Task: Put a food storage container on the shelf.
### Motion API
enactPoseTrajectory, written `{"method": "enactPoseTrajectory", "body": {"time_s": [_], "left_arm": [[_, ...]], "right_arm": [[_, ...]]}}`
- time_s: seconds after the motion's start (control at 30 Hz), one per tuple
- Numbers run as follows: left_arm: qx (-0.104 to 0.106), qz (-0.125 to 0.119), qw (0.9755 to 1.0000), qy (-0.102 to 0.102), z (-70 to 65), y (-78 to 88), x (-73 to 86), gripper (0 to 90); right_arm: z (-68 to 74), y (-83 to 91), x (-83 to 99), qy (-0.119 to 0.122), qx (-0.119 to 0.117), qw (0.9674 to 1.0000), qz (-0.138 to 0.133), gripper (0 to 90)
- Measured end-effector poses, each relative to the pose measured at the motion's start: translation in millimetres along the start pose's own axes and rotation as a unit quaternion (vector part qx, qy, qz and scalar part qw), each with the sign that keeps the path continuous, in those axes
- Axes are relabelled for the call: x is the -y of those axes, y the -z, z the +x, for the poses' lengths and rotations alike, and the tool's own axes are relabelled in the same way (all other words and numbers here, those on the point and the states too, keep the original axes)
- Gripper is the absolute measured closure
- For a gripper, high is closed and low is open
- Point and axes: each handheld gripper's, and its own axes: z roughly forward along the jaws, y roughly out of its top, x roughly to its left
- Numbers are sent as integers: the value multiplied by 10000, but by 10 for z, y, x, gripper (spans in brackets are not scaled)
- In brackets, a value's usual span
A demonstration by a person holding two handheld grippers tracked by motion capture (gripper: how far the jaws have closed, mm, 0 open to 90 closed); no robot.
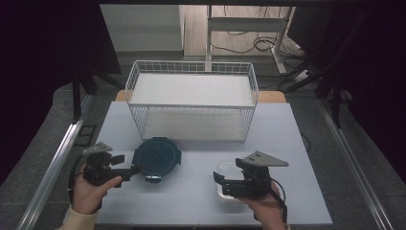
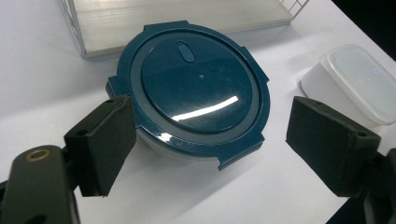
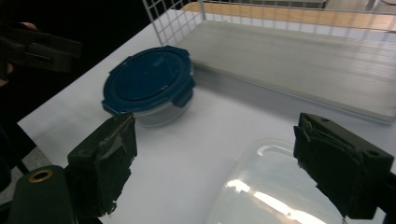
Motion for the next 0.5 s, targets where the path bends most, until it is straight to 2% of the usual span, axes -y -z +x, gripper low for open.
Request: {"method": "enactPoseTrajectory", "body": {"time_s": [0.17, 0.2, 0.23, 0.27, 0.3, 0.5], "left_arm": [[49, -60, 9999, 101, 49, 22, -6, 152], [49, -60, 9999, 101, 49, 22, -6, 151], [90, -73, 9999, 116, 59, 31, -9, 151], [90, -73, 9999, 116, 59, 31, -9, 151], [95, -85, 9998, 119, 66, 38, -12, 151], [142, -89, 9998, 137, 84, 38, -15, 150]], "right_arm": [[202, -210, -68, -87, -170, 9998, 112, 115], [202, -210, -68, -87, -170, 9998, 112, 115], [297, -302, -77, -141, -280, 9994, 163, 106], [297, -302, -77, -141, -280, 9994, 163, 106], [381, -389, -85, -167, -367, 9990, 208, 101], [568, -620, -130, -87, -519, 9981, 316, 97]]}}
